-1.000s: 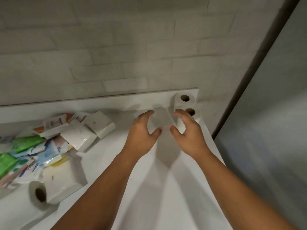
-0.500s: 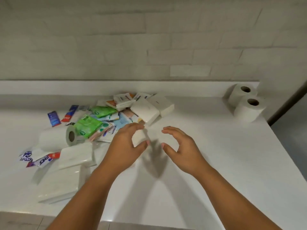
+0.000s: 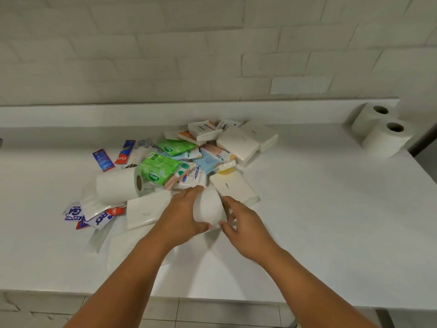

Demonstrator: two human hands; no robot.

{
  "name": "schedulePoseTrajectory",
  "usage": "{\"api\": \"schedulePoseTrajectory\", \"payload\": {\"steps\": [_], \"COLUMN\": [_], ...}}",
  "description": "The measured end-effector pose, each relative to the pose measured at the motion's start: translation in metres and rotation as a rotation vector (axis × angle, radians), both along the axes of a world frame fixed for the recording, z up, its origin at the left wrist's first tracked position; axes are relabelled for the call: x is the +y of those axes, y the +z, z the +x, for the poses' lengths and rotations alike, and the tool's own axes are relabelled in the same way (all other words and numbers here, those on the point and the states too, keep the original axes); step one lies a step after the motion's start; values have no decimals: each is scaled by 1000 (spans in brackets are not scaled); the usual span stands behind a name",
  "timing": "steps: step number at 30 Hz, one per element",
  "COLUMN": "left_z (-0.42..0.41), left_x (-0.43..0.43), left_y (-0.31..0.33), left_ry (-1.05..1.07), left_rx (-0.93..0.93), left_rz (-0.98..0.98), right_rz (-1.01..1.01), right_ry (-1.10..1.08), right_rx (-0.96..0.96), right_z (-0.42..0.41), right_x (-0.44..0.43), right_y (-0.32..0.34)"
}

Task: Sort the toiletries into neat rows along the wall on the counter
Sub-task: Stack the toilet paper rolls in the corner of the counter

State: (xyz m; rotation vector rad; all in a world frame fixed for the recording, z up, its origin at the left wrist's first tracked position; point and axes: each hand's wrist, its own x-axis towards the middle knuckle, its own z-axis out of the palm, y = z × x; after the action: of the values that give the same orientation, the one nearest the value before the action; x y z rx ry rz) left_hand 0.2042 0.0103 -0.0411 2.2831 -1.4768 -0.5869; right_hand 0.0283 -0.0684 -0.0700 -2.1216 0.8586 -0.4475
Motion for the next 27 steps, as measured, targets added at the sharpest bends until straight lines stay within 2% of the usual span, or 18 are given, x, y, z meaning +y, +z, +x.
{"api": "schedulePoseTrajectory", "payload": {"steps": [6, 10, 12, 14, 16, 19, 22, 24, 27], "left_z": [2, 3, 3, 0, -6, -18, -31, -44, -61], "left_x": [6, 8, 7, 5, 1, -9, -23, -36, -51], "left_y": [-19, -5, 6, 18, 33, 49, 52, 50, 50], "left_ry": [-16, 2, 23, 66, 116, 114, 84, 40, -38], "left_rx": [-8, 9, 46, 155, 363, 775, 1038, 1120, 1116], "left_rz": [-42, -167, -240, -324, -394, -454, -449, -420, -372], "right_rz": [94, 114, 62, -9, 14, 274, 515, 611, 636], "right_ry": [-73, -89, -118, -205, -296, -267, -102, -41, -6], "right_rx": [-28, -153, -230, -299, -360, -453, -559, -617, -656], "right_z": [11, 10, 8, 5, 0, -12, -29, -46, -69], "right_x": [4, 4, 1, -1, -6, -19, -34, -43, -57], "right_y": [-4, 14, 25, 35, 43, 54, 65, 71, 74]}}
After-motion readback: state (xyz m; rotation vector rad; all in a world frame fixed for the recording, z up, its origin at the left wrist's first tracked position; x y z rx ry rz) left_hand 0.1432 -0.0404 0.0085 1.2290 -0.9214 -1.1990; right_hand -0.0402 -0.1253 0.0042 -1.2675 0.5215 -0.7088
